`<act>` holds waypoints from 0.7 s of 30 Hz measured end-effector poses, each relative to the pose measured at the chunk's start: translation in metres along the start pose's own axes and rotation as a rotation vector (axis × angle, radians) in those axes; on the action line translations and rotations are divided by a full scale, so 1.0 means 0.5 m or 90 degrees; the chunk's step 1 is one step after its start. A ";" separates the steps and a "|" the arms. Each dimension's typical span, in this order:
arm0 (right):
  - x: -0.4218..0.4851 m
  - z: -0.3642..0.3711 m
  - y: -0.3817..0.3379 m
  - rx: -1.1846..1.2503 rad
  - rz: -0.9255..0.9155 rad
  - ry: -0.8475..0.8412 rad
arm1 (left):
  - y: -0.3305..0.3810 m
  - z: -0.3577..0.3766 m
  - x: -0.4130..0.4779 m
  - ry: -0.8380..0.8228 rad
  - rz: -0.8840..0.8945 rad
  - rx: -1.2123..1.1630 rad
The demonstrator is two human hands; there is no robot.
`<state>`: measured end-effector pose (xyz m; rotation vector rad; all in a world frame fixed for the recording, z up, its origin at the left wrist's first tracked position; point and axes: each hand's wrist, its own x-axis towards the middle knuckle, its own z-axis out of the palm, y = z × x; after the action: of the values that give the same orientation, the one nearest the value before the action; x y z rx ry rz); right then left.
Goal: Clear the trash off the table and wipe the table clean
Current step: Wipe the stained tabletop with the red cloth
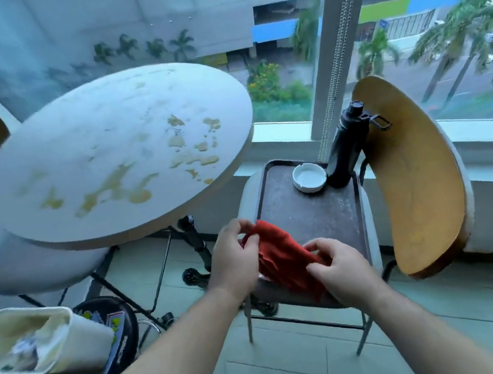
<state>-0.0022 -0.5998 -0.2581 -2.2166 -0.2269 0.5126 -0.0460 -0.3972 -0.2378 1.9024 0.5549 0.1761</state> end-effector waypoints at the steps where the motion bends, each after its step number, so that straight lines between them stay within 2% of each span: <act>1: -0.013 0.006 -0.018 0.010 -0.021 -0.005 | 0.010 -0.023 -0.020 0.006 0.012 -0.016; 5: -0.059 0.046 -0.101 0.065 -0.102 -0.070 | 0.045 -0.122 -0.095 0.037 0.081 -0.079; 9: -0.098 0.085 -0.208 0.189 -0.155 -0.168 | 0.074 -0.225 -0.152 0.068 0.150 -0.087; 14: -0.121 0.121 -0.338 0.303 -0.271 -0.196 | 0.103 -0.362 -0.201 0.079 0.213 -0.108; 17: -0.129 0.159 -0.406 0.352 -0.315 -0.197 | 0.110 -0.448 -0.207 0.087 0.270 -0.073; 21: -0.123 0.216 -0.495 0.361 -0.331 -0.272 | 0.110 -0.558 -0.191 0.100 0.355 -0.011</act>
<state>-0.1021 -0.3864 -0.1124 -1.4072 -0.7582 0.6524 -0.2184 -0.2231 -0.0647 1.9973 0.1093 0.6915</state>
